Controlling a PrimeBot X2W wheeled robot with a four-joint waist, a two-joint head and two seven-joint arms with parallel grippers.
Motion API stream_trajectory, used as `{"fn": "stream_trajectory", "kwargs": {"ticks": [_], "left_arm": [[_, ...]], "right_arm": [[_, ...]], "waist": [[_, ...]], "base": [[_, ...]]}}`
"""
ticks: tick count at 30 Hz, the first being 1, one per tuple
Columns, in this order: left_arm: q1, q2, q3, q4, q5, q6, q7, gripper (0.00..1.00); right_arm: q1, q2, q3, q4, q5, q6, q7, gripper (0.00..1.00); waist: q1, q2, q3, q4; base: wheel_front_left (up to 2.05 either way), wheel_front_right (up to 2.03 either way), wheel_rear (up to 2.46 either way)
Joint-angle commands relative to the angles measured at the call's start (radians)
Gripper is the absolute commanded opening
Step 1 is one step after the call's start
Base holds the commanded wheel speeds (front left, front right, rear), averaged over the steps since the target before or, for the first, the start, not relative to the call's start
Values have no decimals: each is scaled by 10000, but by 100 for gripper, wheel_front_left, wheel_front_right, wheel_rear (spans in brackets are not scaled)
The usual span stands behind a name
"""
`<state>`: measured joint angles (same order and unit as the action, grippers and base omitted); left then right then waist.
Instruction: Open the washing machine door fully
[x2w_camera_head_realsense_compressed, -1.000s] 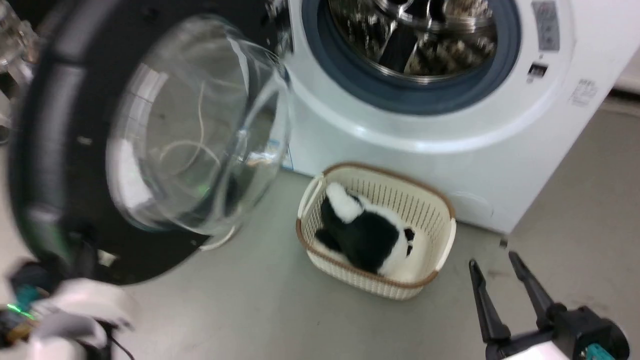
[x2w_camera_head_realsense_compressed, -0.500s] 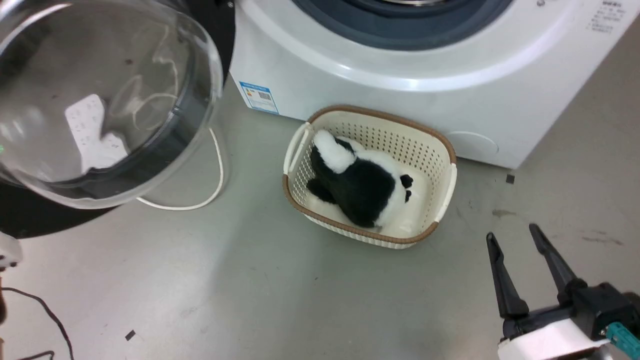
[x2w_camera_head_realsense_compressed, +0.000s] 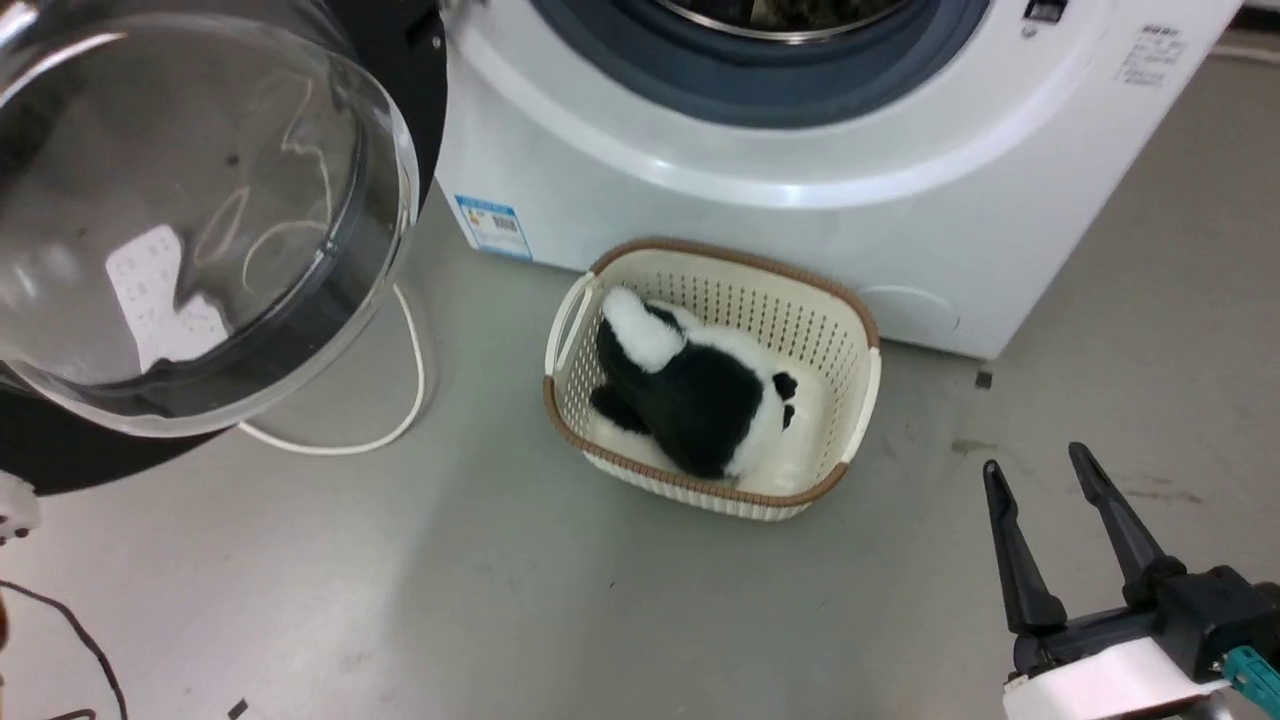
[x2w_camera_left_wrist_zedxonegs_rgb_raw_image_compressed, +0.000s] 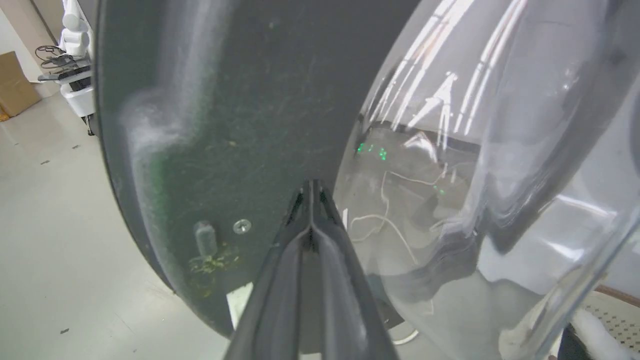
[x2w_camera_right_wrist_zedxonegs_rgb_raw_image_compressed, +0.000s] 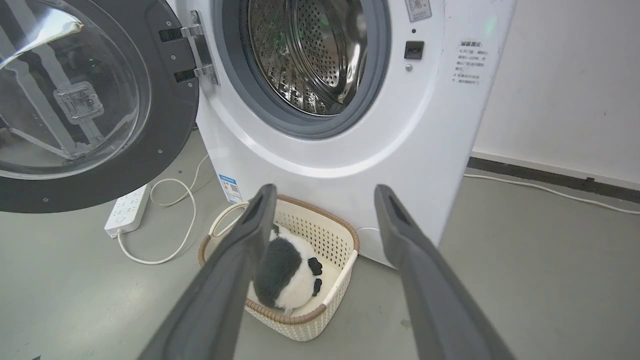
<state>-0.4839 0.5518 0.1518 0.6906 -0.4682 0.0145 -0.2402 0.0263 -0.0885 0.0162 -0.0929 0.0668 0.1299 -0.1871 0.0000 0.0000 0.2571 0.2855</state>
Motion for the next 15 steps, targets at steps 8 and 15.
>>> {"fn": "stream_trajectory", "kwargs": {"ticks": [8,15], "left_arm": [[1336,-1120,-408,-2537,613,-112,-209,0],[3187,-2660,-912,-5233,1075,164,-214,0]], "right_arm": [[-19,221,-276,276,0,8,-383,100],[222,323,-272,483,17,8,-502,100]], "waist": [[0,0,-1447,-605],[0,0,-2330,-1421]], "base": [[0,0,0],[0,0,0]]}}
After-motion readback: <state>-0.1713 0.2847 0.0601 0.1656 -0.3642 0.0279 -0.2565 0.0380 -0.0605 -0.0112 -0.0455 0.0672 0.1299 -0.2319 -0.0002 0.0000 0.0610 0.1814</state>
